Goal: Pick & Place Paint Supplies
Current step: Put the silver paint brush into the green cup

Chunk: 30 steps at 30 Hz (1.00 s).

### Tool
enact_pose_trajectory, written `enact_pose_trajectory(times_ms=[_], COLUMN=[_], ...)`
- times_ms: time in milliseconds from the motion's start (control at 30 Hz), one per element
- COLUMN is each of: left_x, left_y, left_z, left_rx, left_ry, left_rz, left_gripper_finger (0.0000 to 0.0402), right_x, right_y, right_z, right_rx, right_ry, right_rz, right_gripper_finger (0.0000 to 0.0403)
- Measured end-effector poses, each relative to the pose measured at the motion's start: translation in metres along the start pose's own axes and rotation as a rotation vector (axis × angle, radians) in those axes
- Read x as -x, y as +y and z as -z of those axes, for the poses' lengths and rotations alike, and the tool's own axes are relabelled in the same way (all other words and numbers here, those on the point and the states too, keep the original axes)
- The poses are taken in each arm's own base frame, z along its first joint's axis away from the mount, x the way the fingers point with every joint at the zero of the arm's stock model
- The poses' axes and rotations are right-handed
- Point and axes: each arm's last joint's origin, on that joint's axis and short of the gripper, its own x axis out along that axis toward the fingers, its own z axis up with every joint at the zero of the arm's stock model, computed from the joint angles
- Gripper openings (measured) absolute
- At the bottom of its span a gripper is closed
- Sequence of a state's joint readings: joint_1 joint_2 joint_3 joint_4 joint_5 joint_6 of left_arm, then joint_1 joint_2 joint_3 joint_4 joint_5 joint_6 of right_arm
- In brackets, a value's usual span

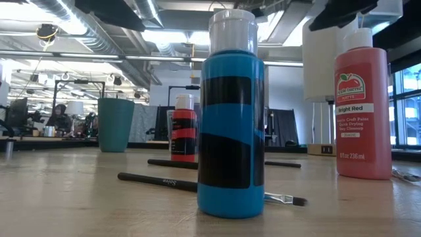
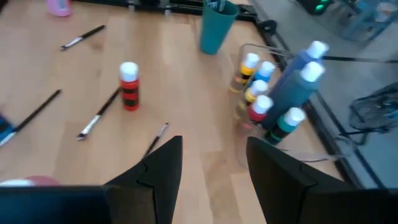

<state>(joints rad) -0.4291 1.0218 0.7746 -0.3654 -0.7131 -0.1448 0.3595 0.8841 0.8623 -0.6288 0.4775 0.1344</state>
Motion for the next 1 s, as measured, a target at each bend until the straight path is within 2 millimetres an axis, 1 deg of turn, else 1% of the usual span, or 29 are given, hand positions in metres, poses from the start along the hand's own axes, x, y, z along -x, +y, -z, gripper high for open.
enact_pose_trajectory(times_ms=[133, 233, 333, 467, 600, 667, 800, 1000], left_x=[-0.002, -0.003, -0.005, 0.001, 0.006, 0.009, 0.013, 0.019], left_y=[0.002, 0.001, -0.002, -0.011, -0.019, -0.024, -0.032, -0.039], left_z=[0.000, 0.000, 0.002, 0.008, 0.010, 0.012, 0.024, 0.032], left_rx=[-0.002, -0.007, -0.018, -0.038, -0.067, -0.103, -0.192, -0.425], left_ry=[0.003, 0.016, 0.047, 0.134, 0.146, 0.144, 0.159, 0.140], left_rz=[-0.003, 0.039, 0.139, 0.395, 0.490, 0.539, 0.588, 0.648], left_gripper_finger=[0.0223, 0.0223, 0.0223, 0.0223, 0.0223, 0.0223, 0.0223, 0.0223], right_x=[0.000, 0.000, 0.000, 0.000, 0.000, -0.001, -0.005, -0.014], right_y=[0.002, 0.003, 0.002, 0.002, 0.002, 0.003, 0.003, 0.007], right_z=[0.000, 0.000, 0.000, 0.000, 0.000, 0.000, 0.000, 0.001], right_rx=[0.003, 0.004, 0.004, 0.004, 0.034, 0.042, 0.051, 0.069], right_ry=[0.009, 0.011, 0.010, 0.012, 0.004, 0.005, 0.015, 0.047], right_rz=[-0.077, -0.086, -0.086, -0.085, -0.079, -0.076, -0.031, 0.004], right_gripper_finger=[0.0180, 0.0180, 0.0180, 0.0181, 0.0181, 0.0181, 0.0181, 0.0180])
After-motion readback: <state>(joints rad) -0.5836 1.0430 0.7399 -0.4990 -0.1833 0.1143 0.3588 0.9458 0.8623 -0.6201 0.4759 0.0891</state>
